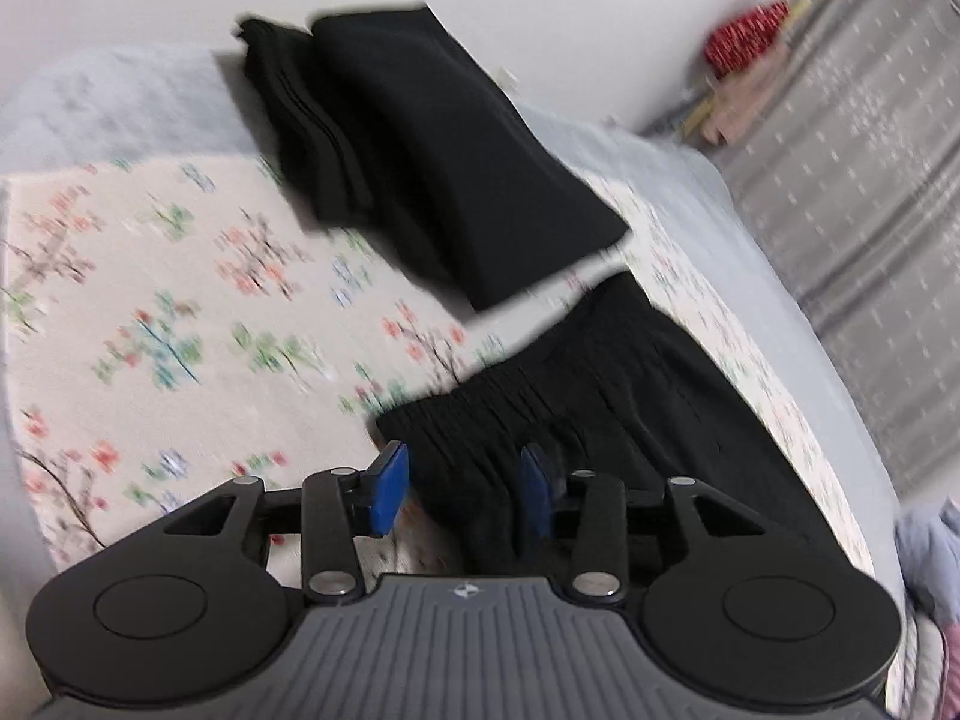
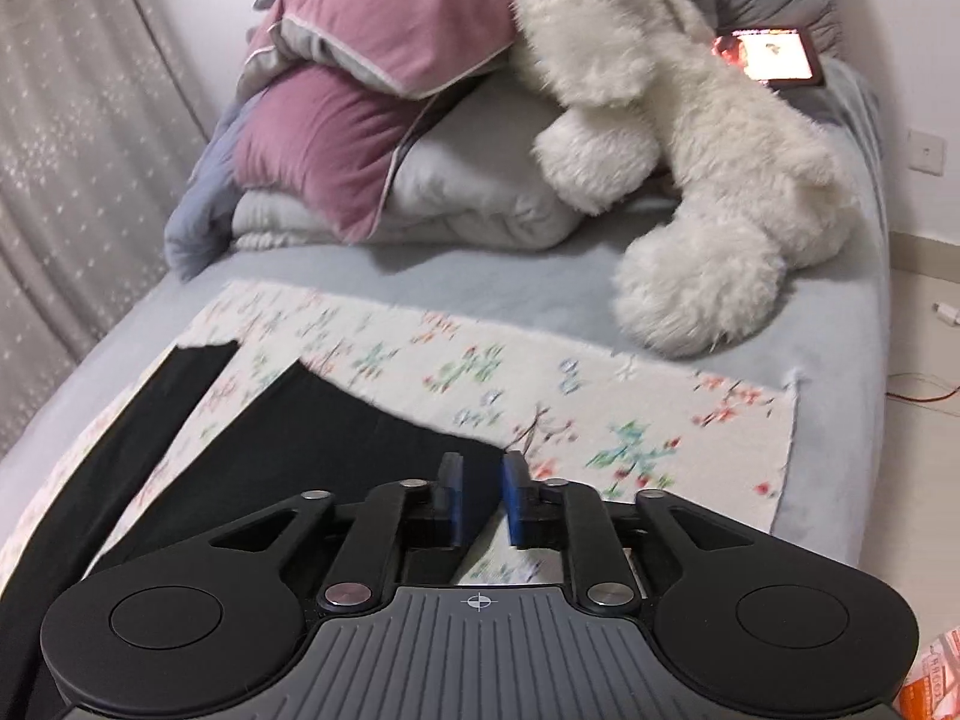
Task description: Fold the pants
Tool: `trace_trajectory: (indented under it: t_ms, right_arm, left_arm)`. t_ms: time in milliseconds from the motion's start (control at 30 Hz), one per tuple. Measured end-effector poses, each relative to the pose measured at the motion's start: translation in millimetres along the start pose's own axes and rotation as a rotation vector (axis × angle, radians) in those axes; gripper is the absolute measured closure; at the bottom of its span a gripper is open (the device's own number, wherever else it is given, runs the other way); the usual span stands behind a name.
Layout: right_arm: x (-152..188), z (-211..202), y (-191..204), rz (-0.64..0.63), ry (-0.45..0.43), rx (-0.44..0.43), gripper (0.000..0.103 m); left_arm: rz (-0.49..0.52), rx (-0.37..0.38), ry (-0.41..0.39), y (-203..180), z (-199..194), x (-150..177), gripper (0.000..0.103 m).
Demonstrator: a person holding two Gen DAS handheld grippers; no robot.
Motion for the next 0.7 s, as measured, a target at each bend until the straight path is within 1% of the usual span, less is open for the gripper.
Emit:
trace_trajectory:
  t_ms: [67, 100, 167, 200, 233, 333, 367, 400, 433, 500, 567, 600, 633, 667, 700]
  right_arm:
    - [1, 2, 2, -0.005, 0.003, -0.004, 0.084]
    - [2, 3, 4, -0.012, 0.009, -0.014, 0.084]
    - [3, 5, 8, -0.021, 0.015, -0.035, 0.083]
    - [4, 5, 11, -0.026, 0.014, -0.046, 0.082]
    - [4, 5, 15, -0.033, 0.012, -0.054, 0.08]
    - [5, 11, 28, -0.069, 0.007, -0.075, 0.071]
    - [5, 13, 31, -0.082, 0.003, -0.079, 0.07]
    - [6, 18, 38, -0.101, 0.0, -0.083, 0.07]
    - [6, 25, 49, -0.125, -0.001, -0.101, 0.07]
    - [6, 28, 55, -0.134, 0.001, -0.114, 0.07]
    - [7, 35, 67, -0.158, 0.008, -0.145, 0.07]
    - [7, 37, 74, -0.181, 0.01, -0.163, 0.069]
    - [8, 38, 79, -0.203, 0.008, -0.177, 0.063]
    - [9, 38, 83, -0.226, 0.004, -0.19, 0.059]
    - [10, 39, 86, -0.251, 0.001, -0.2, 0.053]
  left_arm:
    - [-0.027, -0.018, -0.04, 1, -4, -7, 0.057]
    - [-0.039, -0.032, -0.075, 1, -8, -11, 0.057]
    - [-0.022, -0.038, -0.109, -5, -10, -17, 0.053]
    - [0.005, -0.022, -0.103, -13, -7, -19, 0.046]
    - [0.037, 0.002, -0.084, -23, 0, -20, 0.041]
    - [0.106, 0.027, -0.021, -53, 20, -17, 0.04]
    - [0.127, 0.054, -0.006, -64, 25, -18, 0.039]
    - [0.162, 0.085, 0.012, -80, 33, -21, 0.032]
    - [0.2, 0.098, 0.025, -94, 41, -23, 0.026]
    - [0.311, 0.089, 0.039, -128, 59, -24, 0.024]
    - [0.415, 0.085, 0.038, -159, 82, -25, 0.019]
    - [0.428, 0.093, 0.055, -169, 95, -24, 0.013]
    - [0.431, 0.095, 0.085, -178, 111, -22, 0.012]
    - [0.437, 0.084, 0.115, -185, 129, -19, 0.012]
    - [0.446, 0.069, 0.142, -189, 147, -16, 0.012]
Point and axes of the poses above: each gripper's, at about its wrist camera, not at the fingertips, and z roughly the way its jaws point, y to its left, x to its underside, the point moved 2 cm from there along z, roughly the way its jaws point, and after that the axes turned 8 degrees about -y, right-handed, at the moved point
